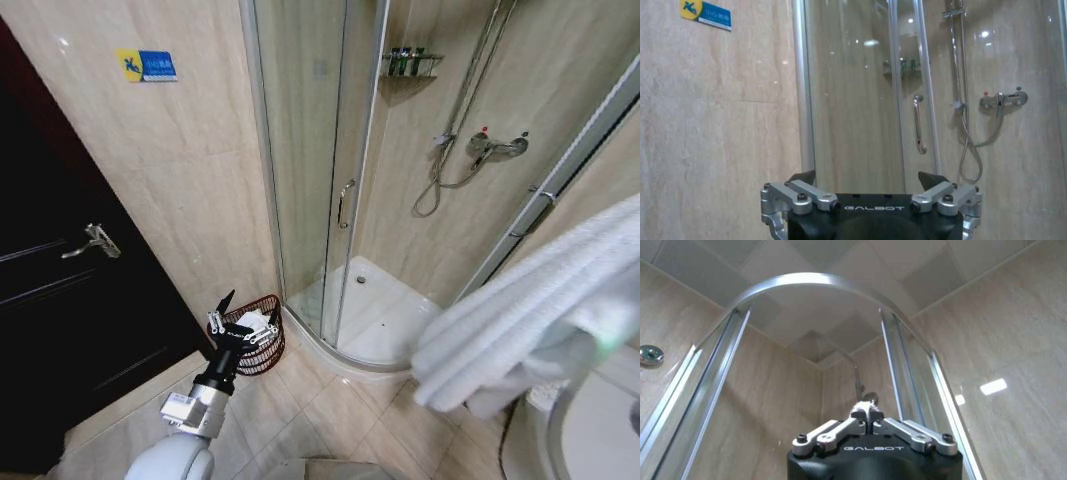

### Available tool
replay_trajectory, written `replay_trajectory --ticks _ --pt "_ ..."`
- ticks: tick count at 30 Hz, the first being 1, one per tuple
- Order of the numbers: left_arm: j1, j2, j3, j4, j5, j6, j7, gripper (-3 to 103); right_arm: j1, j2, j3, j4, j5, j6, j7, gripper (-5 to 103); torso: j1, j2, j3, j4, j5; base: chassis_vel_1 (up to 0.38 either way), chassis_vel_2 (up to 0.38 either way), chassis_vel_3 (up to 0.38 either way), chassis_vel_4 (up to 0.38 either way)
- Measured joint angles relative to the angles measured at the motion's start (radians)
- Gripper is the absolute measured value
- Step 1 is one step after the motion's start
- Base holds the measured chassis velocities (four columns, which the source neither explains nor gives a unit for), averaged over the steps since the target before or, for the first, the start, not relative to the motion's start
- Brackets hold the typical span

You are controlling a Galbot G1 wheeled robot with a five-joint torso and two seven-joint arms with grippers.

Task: Discard the used towel into the hamper.

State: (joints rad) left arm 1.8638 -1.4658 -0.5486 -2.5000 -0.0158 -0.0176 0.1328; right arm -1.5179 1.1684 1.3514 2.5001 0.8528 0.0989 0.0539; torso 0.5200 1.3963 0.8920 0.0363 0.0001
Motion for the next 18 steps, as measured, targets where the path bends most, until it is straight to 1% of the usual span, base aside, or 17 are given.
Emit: replay_trajectory --ticks 3,8,10,11,14,18 --pt "0.000 0.000 0.000 0.000 0.000 0.000 0.000 100 0.000 -0.001 -0.002 0.000 0.000 0.000 0.000 1 0.000 0.000 0.000 0.0002 0.0000 0.000 0.000 0.000 0.000" --pt "0.000 0.000 0.000 0.000 0.000 0.000 0.000 100 0.003 -0.002 -0.006 0.000 -0.003 0.000 -0.001 1 0.000 0.000 0.000 0.0004 -0.0001 0.082 -0.073 -0.082 0.089" --pt "0.000 0.000 0.000 0.000 0.000 0.000 0.000 100 0.003 -0.001 -0.008 0.000 -0.005 0.000 -0.001 1 0.000 0.000 0.000 0.0004 0.0000 0.109 -0.130 -0.137 0.130" --pt "0.000 0.000 0.000 0.000 0.000 0.000 0.000 100 0.003 0.001 -0.010 0.000 -0.007 0.001 -0.001 1 0.000 0.000 0.000 0.0000 0.0000 0.147 -0.187 -0.165 0.160" --pt "0.000 0.000 0.000 0.000 0.000 0.000 0.000 100 0.004 0.001 -0.015 0.000 -0.009 0.008 -0.005 1 -0.001 0.000 0.000 0.0002 -0.0002 0.165 -0.189 -0.182 0.176" --pt "0.000 0.000 0.000 0.000 0.000 0.000 0.000 100 0.005 0.003 -0.021 0.000 -0.010 0.014 -0.008 1 -0.002 0.000 -0.001 -0.0001 -0.0002 0.143 -0.103 -0.142 0.109"
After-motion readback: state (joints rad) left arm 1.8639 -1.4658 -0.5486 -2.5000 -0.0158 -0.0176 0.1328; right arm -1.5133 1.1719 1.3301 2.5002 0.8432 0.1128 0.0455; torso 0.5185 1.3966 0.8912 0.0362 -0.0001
